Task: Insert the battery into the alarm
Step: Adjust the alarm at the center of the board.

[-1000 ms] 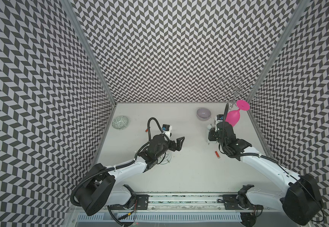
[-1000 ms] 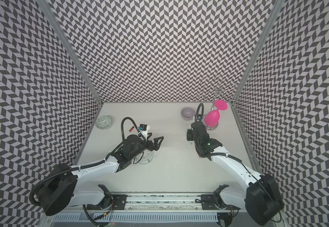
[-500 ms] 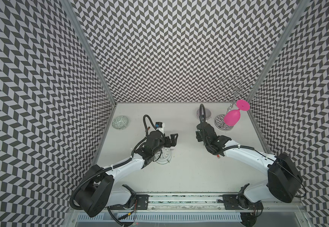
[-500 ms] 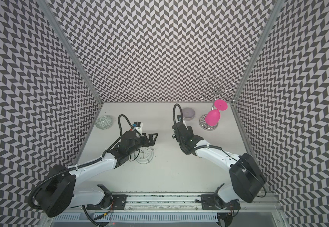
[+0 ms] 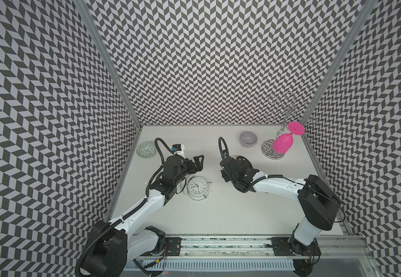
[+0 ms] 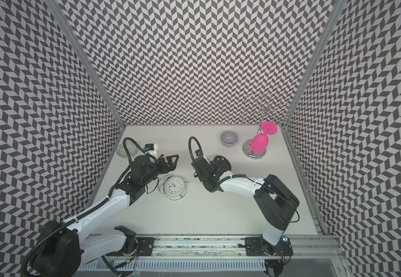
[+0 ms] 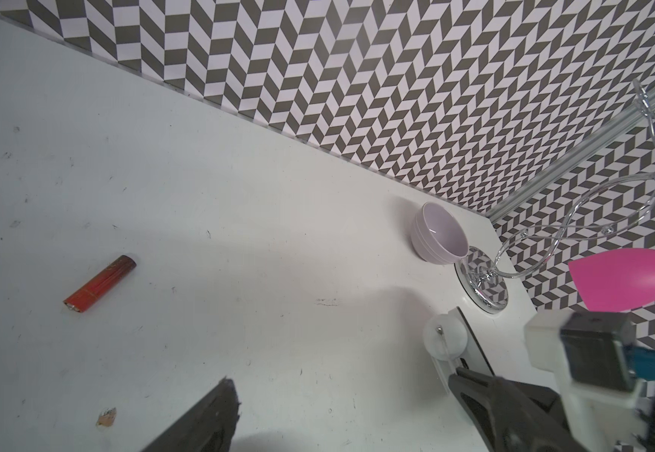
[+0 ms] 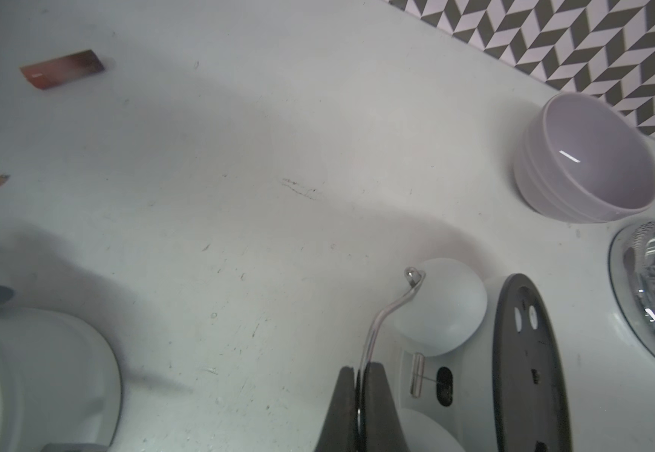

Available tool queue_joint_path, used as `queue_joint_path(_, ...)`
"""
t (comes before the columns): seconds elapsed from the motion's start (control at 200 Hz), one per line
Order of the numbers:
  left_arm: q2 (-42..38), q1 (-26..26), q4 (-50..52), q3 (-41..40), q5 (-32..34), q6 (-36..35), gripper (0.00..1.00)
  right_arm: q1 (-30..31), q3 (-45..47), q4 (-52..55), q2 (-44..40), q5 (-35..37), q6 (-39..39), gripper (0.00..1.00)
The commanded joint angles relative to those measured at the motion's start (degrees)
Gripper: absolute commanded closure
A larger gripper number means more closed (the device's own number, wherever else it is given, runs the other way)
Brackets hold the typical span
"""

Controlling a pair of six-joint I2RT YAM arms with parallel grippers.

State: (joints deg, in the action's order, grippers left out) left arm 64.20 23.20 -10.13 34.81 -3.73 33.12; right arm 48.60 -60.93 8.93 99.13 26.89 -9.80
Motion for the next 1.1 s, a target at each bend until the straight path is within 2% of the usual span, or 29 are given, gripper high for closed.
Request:
queue_joint_path(0.0,-1.54,-0.71,1.75,-0.08,-0.31,-0.37,0.01,0.61,-1.45,-4.61,3.26,-3.37,-2.07,1.0)
queue_joint_path(0.285,-2.66,-0.78,2.62,-0.43,1.61,-1.02,0.01,2.96,-3.73,-6.44,10.08,-4.27,-2.59,0.99)
queue_joint_path(0.476,-2.59,-0.71,2.08,-0.53,1.05,-1.82,0.01,3.08,-1.69,-10.67,7.61,-11.63,-1.03,0.77)
queue_joint_path(0.601,-2.08,-0.56,1.12,-0.56,0.27,-2.1,0.01,2.99,3.15,-15.16,0.76,-15.27,-0.72,0.6)
queue_joint_path(0.731,0.19,1.39,-1.38,-0.47,-0.56,-1.75,0.01,2.36,8.09,-19.62,-6.56,-15.53,1.15,0.45)
queue_joint_path(0.886,4.79,6.1,-5.69,0.43,0.2,-1.74,0.01,-2.64,11.44,-21.91,-11.38,-14.66,2.14,0.35)
queue_joint_path(1.001,8.66,9.79,-11.1,0.51,-0.86,-2.36,0.01,-10.51,12.51,-21.26,-12.15,-19.91,1.52,0.32)
queue_joint_path(1.097,11.62,11.95,-12.73,1.59,-1.4,-2.36,0.01,-16.52,12.52,-20.59,-10.72,-25.05,0.21,0.33)
